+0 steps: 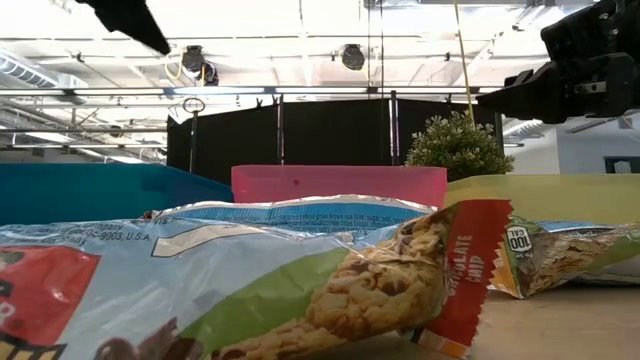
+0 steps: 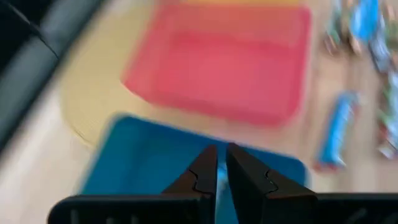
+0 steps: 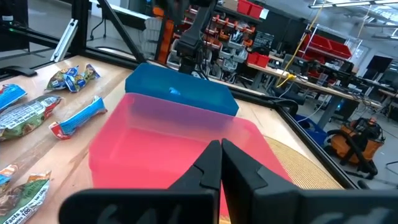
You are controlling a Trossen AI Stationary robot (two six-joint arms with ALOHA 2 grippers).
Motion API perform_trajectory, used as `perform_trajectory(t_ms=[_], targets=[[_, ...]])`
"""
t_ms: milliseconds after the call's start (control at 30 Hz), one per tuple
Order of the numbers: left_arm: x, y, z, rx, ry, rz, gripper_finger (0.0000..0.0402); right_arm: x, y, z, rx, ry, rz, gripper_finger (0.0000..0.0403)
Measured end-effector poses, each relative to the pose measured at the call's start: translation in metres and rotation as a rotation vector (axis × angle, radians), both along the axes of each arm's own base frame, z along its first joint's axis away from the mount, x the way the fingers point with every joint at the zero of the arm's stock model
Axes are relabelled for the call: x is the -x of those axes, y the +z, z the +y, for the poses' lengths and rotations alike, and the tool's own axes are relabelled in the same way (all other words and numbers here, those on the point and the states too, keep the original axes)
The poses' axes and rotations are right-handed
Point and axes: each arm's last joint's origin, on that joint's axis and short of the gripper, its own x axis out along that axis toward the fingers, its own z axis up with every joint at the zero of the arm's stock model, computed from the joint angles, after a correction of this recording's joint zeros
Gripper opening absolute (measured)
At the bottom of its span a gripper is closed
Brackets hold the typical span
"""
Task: Pick and place Granola Bars by type
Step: Put the blue granola bar into the blue bin
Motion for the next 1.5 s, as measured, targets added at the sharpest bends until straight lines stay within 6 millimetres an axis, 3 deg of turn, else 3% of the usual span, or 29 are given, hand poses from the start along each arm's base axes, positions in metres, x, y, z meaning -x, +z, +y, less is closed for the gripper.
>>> perform_trajectory(t_ms=[167, 300, 433, 567, 800, 1000, 1200, 1500], targets=[[-0.020, -0.010, -0.047, 0.055, -0.096, 0.136, 0.0039, 0.000, 0.000, 0.000, 0.004, 0.000, 0.001, 0.0001], [-0.024, -0.015, -0.083, 0.118, -0.140, 0.175, 0.0040, 0.000, 0.000, 0.000, 0.003, 0.000, 0.001, 0.0001], [-0.024, -0.031, -0.103, 0.176, -0.103, 0.227, 0.0047, 0.000, 0.000, 0.000, 0.002, 0.001, 0.001, 0.0001], [-0.022, -0.053, -0.118, 0.235, -0.095, 0.349, 0.0091, 0.000, 0.000, 0.000, 0.001, 0.002, 0.001, 0.0001], [-0.027, -0.085, -0.131, 0.260, -0.048, 0.484, 0.0220, 0.000, 0.000, 0.000, -0.008, 0.002, 0.000, 0.0001], [-0.032, -0.105, -0.141, 0.323, -0.064, 0.579, 0.0288, 0.000, -0.001, 0.000, -0.008, 0.003, 0.005, 0.0001], [-0.040, -0.112, -0.137, 0.288, -0.055, 0.561, 0.0311, 0.000, -0.001, 0.000, -0.008, 0.002, 0.007, 0.0001], [-0.047, -0.117, -0.134, 0.295, -0.068, 0.572, 0.0281, 0.000, -0.001, 0.000, 0.000, 0.002, 0.008, 0.0000]])
